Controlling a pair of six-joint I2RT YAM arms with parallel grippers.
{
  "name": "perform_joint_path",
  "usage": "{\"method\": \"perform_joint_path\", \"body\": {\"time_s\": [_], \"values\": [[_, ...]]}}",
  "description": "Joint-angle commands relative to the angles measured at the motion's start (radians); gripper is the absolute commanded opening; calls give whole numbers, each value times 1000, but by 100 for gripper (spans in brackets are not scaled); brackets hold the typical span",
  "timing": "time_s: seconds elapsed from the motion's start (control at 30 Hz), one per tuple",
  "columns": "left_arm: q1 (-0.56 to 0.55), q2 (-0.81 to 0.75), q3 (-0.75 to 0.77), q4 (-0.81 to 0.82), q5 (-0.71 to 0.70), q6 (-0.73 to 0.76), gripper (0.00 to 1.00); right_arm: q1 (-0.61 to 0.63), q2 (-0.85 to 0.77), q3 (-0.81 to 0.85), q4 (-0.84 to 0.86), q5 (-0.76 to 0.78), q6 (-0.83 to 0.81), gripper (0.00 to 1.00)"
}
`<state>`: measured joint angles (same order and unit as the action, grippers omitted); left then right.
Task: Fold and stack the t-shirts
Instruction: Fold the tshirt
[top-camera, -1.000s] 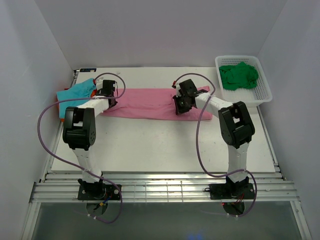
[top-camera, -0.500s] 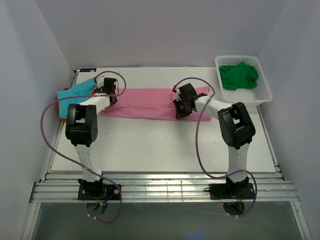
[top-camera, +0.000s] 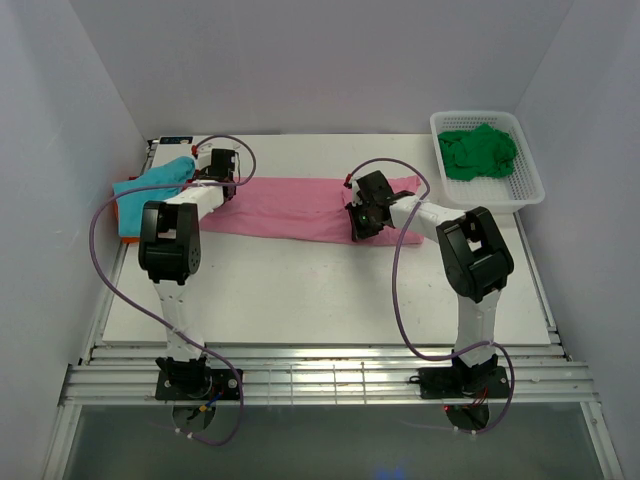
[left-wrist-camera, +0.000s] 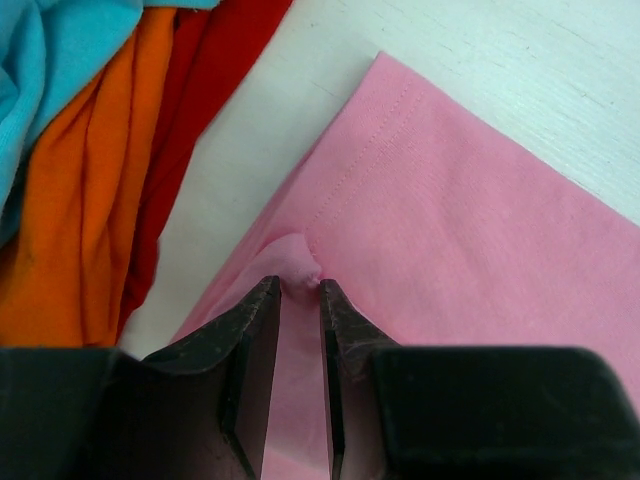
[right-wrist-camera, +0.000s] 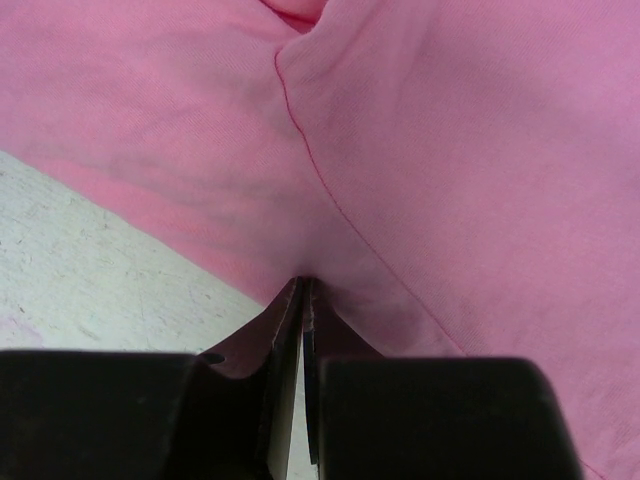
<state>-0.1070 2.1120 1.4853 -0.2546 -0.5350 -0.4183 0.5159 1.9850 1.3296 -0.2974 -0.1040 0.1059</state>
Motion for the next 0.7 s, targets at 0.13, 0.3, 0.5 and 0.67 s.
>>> {"method": "perform_joint_path", "body": {"time_s": [0.13,0.3,0.5,0.67], "values": [[10,31,70,8,-25,30,34,12,0,-66,-92,1,9,9],[20,71,112,6,-42,42,34,12,-8,-64,-95,1,8,8],[27,31,153,3,-36,43,33,12,-8,-63,-101,3,5,8],[26,-82,58,66,-37,10,33,13,-6,-63,-105,0,5,8]]}}
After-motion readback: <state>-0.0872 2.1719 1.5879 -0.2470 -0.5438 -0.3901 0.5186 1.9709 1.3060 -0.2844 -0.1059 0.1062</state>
